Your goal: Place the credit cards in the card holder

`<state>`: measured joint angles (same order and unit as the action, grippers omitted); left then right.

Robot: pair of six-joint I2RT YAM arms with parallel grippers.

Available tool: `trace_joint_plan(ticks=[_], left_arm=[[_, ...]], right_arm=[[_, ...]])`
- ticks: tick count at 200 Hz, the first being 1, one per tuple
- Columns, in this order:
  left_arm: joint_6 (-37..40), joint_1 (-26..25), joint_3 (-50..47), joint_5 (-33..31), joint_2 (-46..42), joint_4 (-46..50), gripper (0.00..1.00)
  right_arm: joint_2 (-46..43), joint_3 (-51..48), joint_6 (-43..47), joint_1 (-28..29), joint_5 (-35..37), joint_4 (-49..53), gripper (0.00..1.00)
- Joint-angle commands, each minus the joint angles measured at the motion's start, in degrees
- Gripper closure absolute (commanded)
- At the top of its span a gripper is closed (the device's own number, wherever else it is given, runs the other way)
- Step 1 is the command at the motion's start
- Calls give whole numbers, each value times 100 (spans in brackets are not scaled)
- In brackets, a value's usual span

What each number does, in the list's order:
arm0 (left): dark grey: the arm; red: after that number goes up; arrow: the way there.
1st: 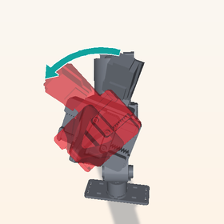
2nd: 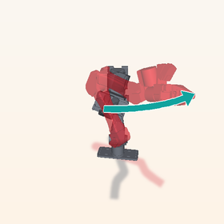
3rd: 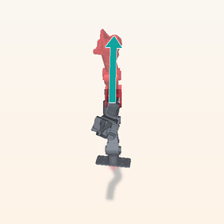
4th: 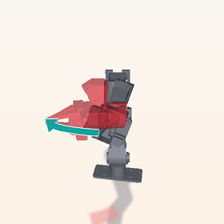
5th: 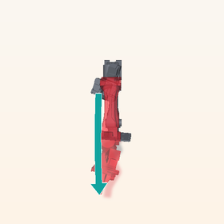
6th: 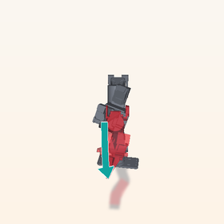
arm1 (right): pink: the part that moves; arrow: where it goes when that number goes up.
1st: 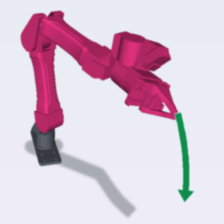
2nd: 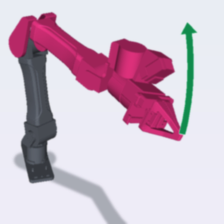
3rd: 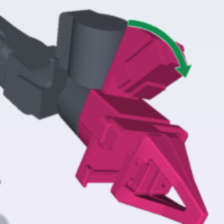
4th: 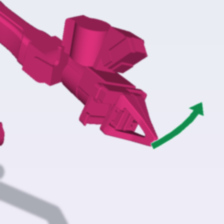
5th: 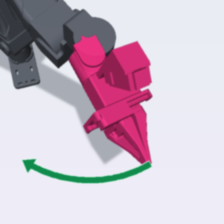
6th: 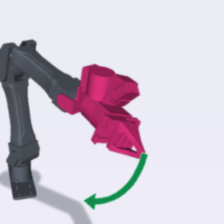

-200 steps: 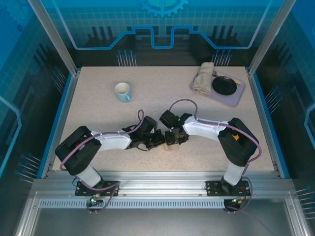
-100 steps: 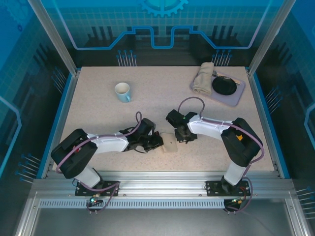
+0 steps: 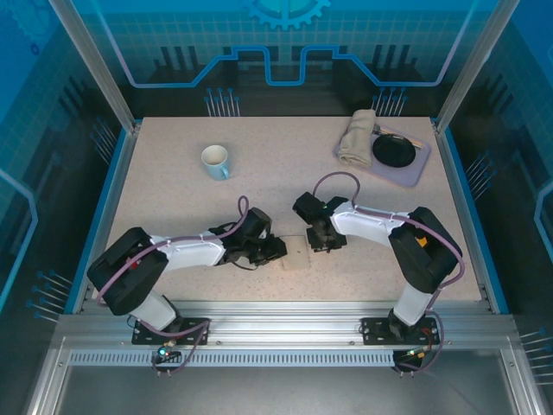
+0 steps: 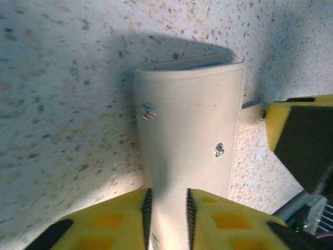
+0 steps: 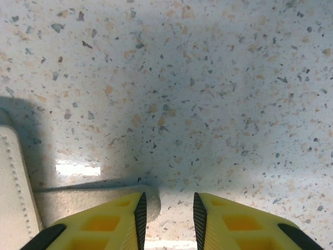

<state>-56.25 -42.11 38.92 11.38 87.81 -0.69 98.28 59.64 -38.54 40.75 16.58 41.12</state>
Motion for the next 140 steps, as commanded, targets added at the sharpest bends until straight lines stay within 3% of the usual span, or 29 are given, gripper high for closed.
trace_joint_plan(ticks=[1,37,73,114,140], left_arm=[[250,20,285,-513,-568,855,62],[506,42,576,-1507,-1398,2238,39],[637,344,733,-2369,-2244,3433,24],[866,1419,837,-2774,-3029,4545,15],[979,2258,1084,-3523,-3305,5412,6]], right_arm=[[-659,-46,113,-122,-200,62,63],[-1601,-199,246,-267,-926,-435,51],[-1969,-260,194,-284,-1461,-776,43],[-1943,-296,119,-175,-1926,-1119,35],[-1746,-170,134,27,-1906,-1066,30]])
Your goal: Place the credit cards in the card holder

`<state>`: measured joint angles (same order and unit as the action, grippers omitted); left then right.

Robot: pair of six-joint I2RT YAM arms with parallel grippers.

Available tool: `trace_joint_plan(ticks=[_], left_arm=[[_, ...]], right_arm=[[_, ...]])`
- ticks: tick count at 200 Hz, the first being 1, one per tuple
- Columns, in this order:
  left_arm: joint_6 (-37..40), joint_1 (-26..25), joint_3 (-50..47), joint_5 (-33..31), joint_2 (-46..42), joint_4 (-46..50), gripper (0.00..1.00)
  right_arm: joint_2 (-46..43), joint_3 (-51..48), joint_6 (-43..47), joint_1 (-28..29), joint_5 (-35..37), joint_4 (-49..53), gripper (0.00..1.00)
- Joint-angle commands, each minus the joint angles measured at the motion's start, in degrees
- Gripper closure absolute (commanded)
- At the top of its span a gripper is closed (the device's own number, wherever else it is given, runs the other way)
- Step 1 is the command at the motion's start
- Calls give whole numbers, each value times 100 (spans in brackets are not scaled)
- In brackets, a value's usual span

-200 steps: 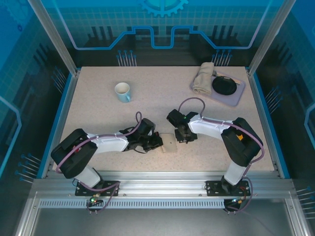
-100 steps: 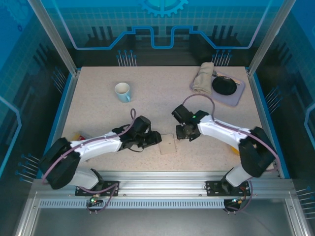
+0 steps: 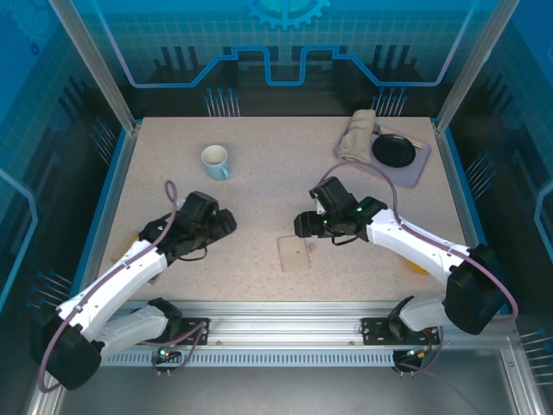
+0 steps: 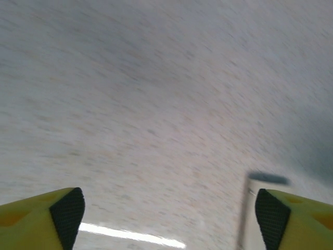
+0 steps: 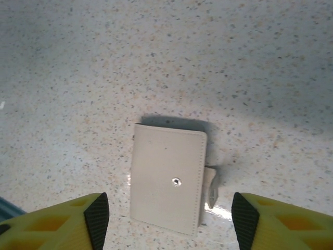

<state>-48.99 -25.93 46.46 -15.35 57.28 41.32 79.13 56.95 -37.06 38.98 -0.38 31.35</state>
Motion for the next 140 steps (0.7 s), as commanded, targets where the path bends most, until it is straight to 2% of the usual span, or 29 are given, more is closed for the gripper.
trace_joint_plan(ticks=[1,19,54,72,95,140], left_arm=[[261,690,334,-861,-261,1238,6],[504,1515,481,-1002,-445,1463,1],[717,3397,517,-922,-659,1438,1],[762,4374,486,-630,-759,1308,1],[812,5595,268,175,-699,1005,1],[799,6879,-240,1017,-756,350,1]], right_arm=[[171,107,-13,214,-209,-92,29],[249,173,-3,396,-149,-125,26],[561,457,41,602,-105,28,24],[637,566,71,670,-107,114,23],[673,666,126,701,-119,213,21],[826,806,225,724,-208,386,20]])
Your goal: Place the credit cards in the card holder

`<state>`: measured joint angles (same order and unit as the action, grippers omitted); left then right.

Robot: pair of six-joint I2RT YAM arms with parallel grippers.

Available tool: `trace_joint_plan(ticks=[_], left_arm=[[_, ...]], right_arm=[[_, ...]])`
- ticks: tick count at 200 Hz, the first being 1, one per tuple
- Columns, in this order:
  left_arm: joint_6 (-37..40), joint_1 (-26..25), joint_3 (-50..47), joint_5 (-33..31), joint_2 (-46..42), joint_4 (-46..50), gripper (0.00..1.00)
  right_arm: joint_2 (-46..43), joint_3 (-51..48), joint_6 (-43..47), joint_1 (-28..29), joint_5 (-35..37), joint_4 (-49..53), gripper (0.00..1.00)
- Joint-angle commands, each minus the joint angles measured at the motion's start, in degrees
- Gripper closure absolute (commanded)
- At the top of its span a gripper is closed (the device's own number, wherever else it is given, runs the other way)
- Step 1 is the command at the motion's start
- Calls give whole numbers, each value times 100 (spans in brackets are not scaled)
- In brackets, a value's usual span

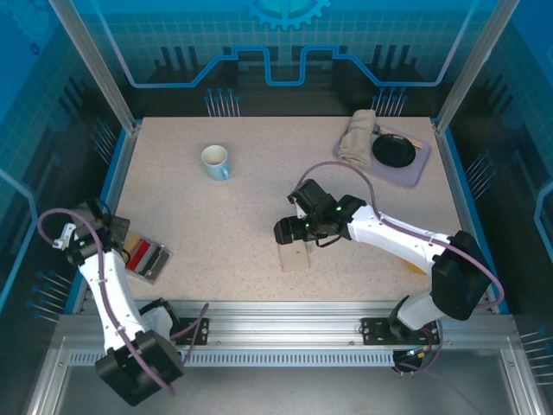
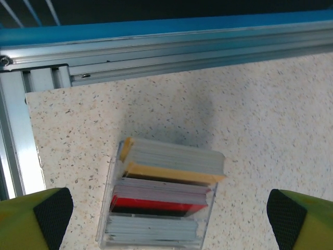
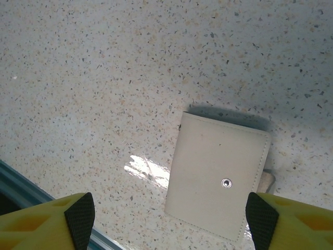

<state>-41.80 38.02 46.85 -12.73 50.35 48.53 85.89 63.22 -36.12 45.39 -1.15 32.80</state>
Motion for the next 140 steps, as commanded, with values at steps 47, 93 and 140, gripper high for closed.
trace_joint_plan(ticks=[47,93,140], left_arm=[[40,1569,-939,1859,-22,-1187,1],[-333,1829,-1448,2379,10,-2027,1],[-729,1885,-1989,2749,26,-2880,1]], right_arm=[[279,252,99,128,-182,298,20],[454,346,87,181,-237,363,19],[523,374,122,206,-252,438,19]])
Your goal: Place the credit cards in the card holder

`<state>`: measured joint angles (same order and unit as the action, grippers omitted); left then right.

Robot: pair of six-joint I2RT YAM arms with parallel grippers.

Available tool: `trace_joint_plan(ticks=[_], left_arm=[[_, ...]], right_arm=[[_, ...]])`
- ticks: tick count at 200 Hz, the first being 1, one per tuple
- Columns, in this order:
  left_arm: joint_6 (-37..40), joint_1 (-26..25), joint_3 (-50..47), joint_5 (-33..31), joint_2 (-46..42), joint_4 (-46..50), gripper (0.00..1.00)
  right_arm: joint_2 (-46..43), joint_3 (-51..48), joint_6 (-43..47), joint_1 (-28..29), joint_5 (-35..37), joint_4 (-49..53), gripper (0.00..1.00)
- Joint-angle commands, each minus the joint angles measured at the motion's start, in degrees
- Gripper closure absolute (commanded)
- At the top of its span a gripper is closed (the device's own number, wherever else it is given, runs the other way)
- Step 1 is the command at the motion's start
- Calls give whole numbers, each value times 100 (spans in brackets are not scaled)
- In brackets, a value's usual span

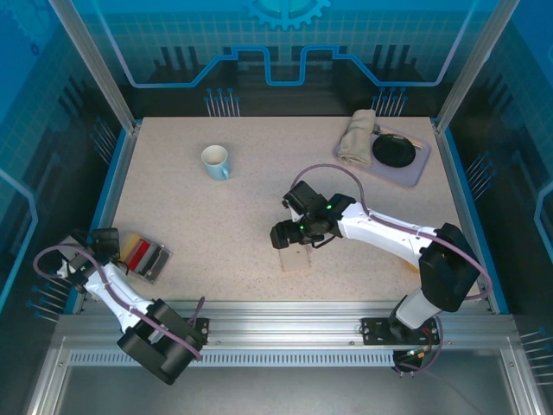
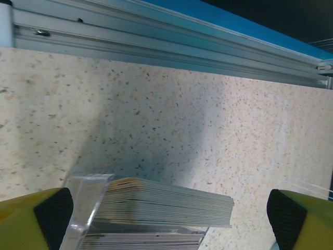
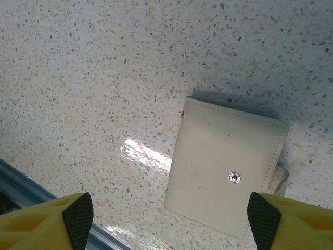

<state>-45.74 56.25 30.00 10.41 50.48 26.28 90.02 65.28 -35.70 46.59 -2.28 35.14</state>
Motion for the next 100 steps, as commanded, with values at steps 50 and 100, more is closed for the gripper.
trace_joint_plan(ticks=[50,100], left_arm=[[-539,66,-740,932,-3,-1170,1],[-746,-36,-1072,1532,-104,-1543,1]], right_arm=[[148,187,99,98,-132,239,19],[211,257,110,96,-117,248,18]])
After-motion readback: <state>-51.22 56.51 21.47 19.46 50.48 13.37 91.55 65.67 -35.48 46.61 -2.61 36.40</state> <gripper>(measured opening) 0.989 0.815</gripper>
